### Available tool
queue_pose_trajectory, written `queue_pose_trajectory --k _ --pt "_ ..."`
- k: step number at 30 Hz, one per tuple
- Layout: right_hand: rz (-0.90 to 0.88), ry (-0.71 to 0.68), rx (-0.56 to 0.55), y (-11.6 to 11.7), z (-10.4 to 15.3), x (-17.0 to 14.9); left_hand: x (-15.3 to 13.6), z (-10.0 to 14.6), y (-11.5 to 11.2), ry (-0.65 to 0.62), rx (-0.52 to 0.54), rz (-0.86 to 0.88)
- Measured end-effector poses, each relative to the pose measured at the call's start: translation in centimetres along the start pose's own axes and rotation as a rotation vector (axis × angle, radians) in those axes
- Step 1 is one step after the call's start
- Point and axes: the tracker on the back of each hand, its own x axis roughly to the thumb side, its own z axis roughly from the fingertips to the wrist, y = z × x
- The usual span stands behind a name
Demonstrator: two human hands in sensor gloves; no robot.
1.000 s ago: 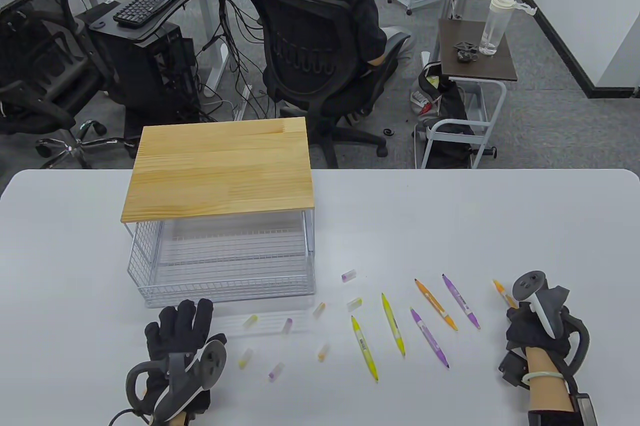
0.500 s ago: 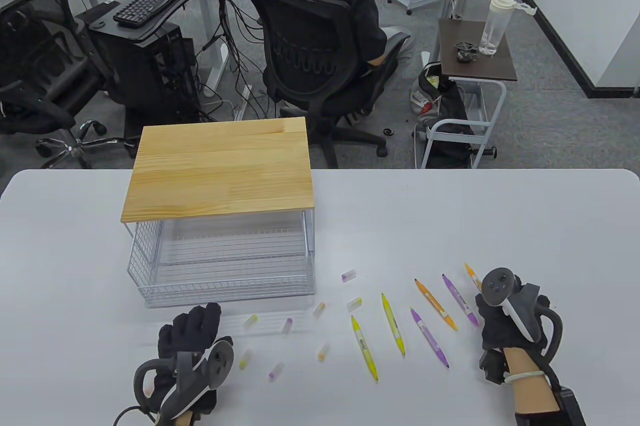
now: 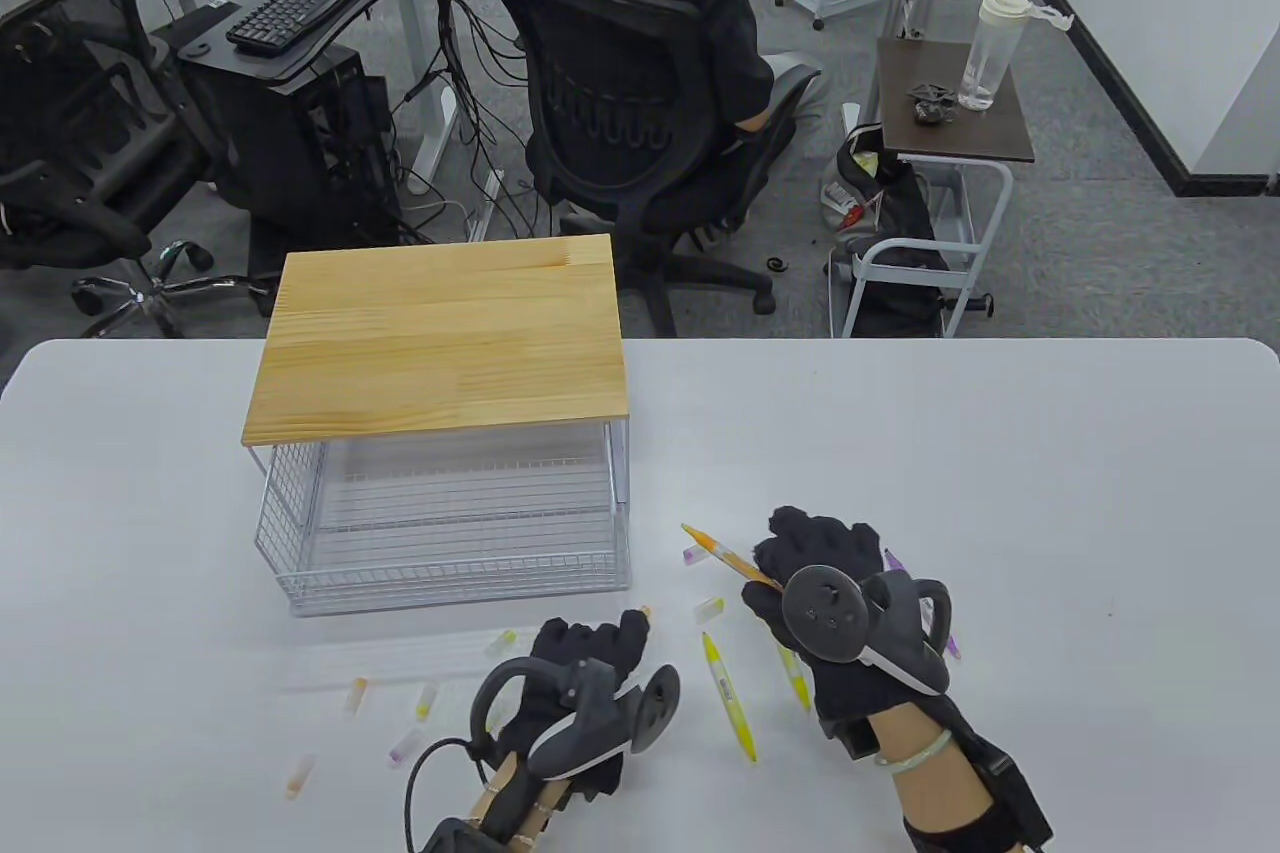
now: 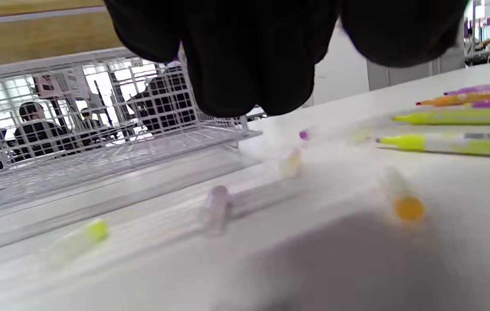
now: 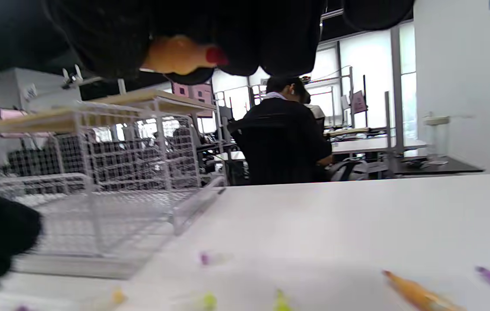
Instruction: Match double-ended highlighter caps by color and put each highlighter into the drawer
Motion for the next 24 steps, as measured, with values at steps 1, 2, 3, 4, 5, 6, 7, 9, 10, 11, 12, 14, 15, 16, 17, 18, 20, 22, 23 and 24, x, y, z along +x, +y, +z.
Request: queue_pose_trajectory --k 1,2,3,4,5,6,7,9,10,11,12,14,15,16,17,18,20,22,23,24 --pt "-0.034 -0.015 -0.01 0.2 0.2 0.2 0.6 -0.3 -0.3 0.0 -0.017 -0.021" --pt "-0.061 -0.033 -0.025 0.6 0.4 0.3 1.3 -0.6 -0.7 0.005 -0.042 -0.052" --pt "-0.052 -0.045 -0.022 0.8 0.5 0.3 1.7 -0.7 -1.0 0.004 -0.057 -0.068" --pt "-0.007 -0.04 0.001 0.8 0.7 0.0 2.1 -0.9 -1.3 -0.001 -0.065 -0.077" --pt "0.036 -0.024 0.011 0.6 0.9 -0.3 2.4 -1.0 -1.5 -0.008 -0.071 -0.073" --pt "0.051 -0.014 -0.004 0.3 1.1 -0.7 2.7 -1.1 -1.7 -0.012 -0.079 -0.065" --pt "0.043 -0.005 -0.023 -0.1 1.3 -1.2 3.0 -1.3 -1.9 -0.013 -0.098 -0.059" --pt "0.005 0.009 -0.032 -0.9 1.7 -2.0 3.5 -1.8 -2.3 0.008 -0.144 -0.086" --pt "-0.005 0.013 -0.034 -1.2 1.8 -2.2 3.6 -1.9 -2.4 0.016 -0.151 -0.112" --pt "-0.013 0.017 -0.041 -1.5 2.0 -2.4 3.9 -2.1 -2.5 0.009 -0.136 -0.145" --pt "-0.014 0.017 -0.051 -1.7 2.1 -2.5 4.0 -2.2 -2.5 0.005 -0.129 -0.155" --pt "-0.005 0.017 -0.072 -2.1 2.3 -2.5 4.3 -2.4 -2.6 0.001 -0.151 -0.158" --pt "-0.002 0.015 -0.076 -2.1 2.4 -2.5 4.4 -2.4 -2.6 0.004 -0.14 -0.164" --pt "-0.004 0.013 -0.076 -2.1 2.4 -2.5 4.5 -2.4 -2.7 0.004 -0.136 -0.166" --pt "-0.012 0.007 -0.076 -1.9 2.3 -2.3 4.6 -2.3 -2.7 0.007 -0.123 -0.171" --pt "-0.019 0.002 -0.075 -1.8 2.2 -2.2 4.7 -2.2 -2.8 0.006 -0.11 -0.181" --pt "-0.026 -0.009 -0.075 -1.3 2.0 -2.0 4.8 -2.0 -2.8 0.008 -0.085 -0.214" --pt "-0.018 -0.02 -0.072 -0.7 1.9 -1.8 4.7 -1.8 -2.7 0.013 -0.051 -0.227" --pt "-0.009 -0.023 -0.065 -0.4 1.9 -1.7 4.3 -1.6 -2.5 0.009 -0.037 -0.208" --pt "0.0 -0.022 -0.06 -0.1 1.9 -1.8 3.8 -1.2 -2.1 0.017 -0.019 -0.167"
